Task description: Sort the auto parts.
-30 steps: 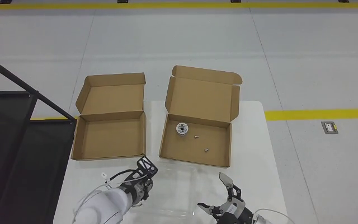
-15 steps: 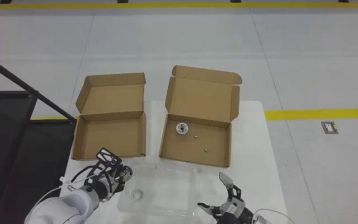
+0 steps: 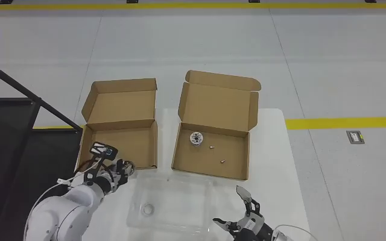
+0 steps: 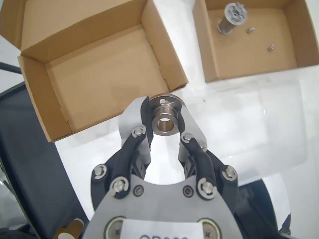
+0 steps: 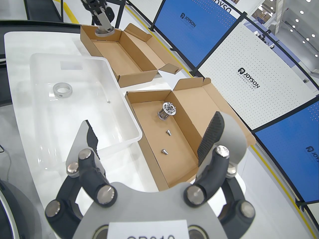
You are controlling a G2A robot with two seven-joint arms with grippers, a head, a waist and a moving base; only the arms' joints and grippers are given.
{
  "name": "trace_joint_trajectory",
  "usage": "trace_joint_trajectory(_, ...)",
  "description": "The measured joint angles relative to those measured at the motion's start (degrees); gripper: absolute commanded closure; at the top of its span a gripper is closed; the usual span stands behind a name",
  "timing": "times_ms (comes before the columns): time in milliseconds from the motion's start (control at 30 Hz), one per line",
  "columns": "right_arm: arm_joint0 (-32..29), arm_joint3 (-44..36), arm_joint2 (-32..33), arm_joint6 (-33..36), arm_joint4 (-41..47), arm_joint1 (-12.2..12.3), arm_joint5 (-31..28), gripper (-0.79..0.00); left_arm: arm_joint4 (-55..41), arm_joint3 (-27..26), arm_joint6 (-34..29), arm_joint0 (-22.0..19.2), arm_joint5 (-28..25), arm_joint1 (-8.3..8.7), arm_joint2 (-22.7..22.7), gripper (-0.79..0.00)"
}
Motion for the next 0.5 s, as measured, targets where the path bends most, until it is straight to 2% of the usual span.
trace_joint_trajectory(233,0.0,0.0,0.0,0.0,0.0,0.0,0.0,-0.785,2.4,19.0,-2.1,-15.9,6.3,-0.10,3.9,0.000)
trace_joint_trajectory(333,0.0,0.0,0.0,0.0,0.0,0.0,0.0,-0.785,2.9,27.1,-2.0,-21.3,7.4,-0.19,5.4,0.000)
trace_joint_trajectory(500,0.0,0.0,0.0,0.0,0.0,0.0,0.0,-0.785,4.9,37.4,0.5,-27.1,9.2,-0.35,7.3,0.000)
